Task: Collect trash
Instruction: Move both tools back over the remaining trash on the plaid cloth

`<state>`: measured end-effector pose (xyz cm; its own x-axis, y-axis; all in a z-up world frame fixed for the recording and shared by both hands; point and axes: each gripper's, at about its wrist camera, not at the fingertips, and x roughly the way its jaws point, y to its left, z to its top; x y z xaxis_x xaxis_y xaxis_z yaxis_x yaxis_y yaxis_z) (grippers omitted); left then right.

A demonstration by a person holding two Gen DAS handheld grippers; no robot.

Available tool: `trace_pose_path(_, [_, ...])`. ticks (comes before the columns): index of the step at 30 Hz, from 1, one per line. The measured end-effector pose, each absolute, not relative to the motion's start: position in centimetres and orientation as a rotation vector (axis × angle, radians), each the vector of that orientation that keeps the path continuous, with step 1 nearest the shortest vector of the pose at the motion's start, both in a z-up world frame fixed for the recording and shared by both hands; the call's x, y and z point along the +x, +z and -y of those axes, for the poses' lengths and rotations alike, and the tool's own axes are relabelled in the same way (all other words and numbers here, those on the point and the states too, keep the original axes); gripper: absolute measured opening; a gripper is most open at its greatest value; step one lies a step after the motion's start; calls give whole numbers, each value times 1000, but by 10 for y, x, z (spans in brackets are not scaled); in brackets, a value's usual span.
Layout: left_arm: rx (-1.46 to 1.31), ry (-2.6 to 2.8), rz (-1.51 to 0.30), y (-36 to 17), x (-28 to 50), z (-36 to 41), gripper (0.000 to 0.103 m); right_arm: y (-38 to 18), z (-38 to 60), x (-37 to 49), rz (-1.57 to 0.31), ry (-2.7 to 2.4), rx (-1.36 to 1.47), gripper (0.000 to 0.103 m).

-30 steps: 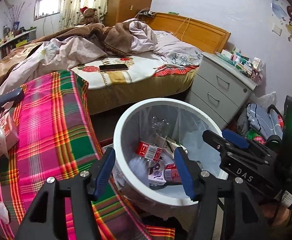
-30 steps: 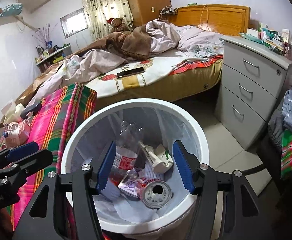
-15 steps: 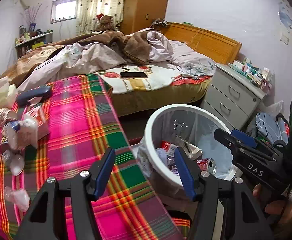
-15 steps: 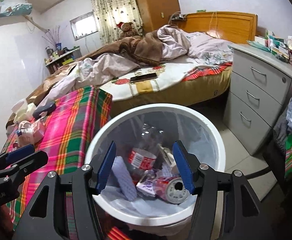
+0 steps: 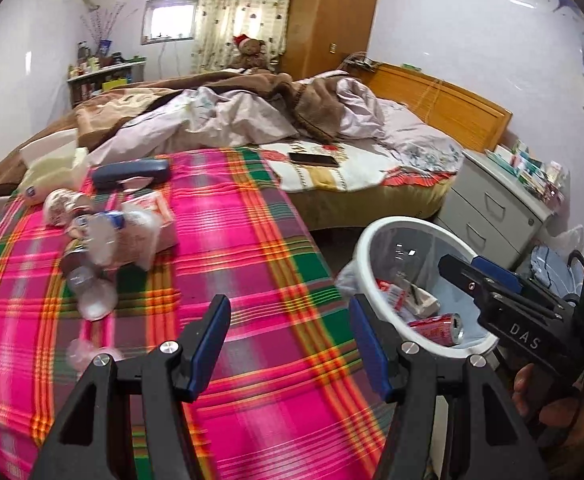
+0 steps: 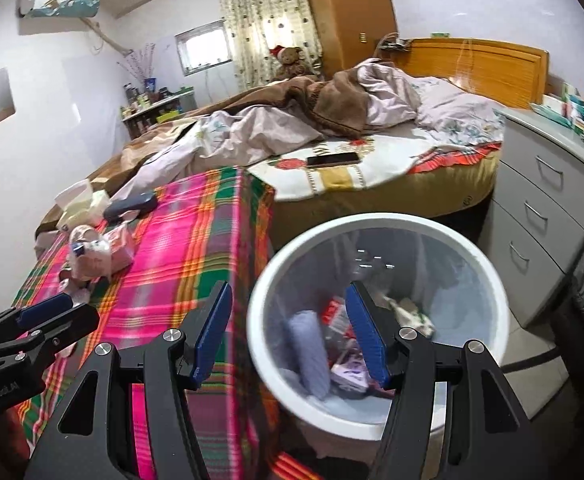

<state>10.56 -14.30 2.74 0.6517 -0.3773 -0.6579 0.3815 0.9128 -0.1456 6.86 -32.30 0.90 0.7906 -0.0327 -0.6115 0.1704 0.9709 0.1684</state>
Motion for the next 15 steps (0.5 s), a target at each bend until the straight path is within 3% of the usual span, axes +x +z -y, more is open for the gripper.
trace_pose_path(15, [-72, -214, -762, 10, 107, 47, 64, 8, 257, 98, -665, 39, 158, 61])
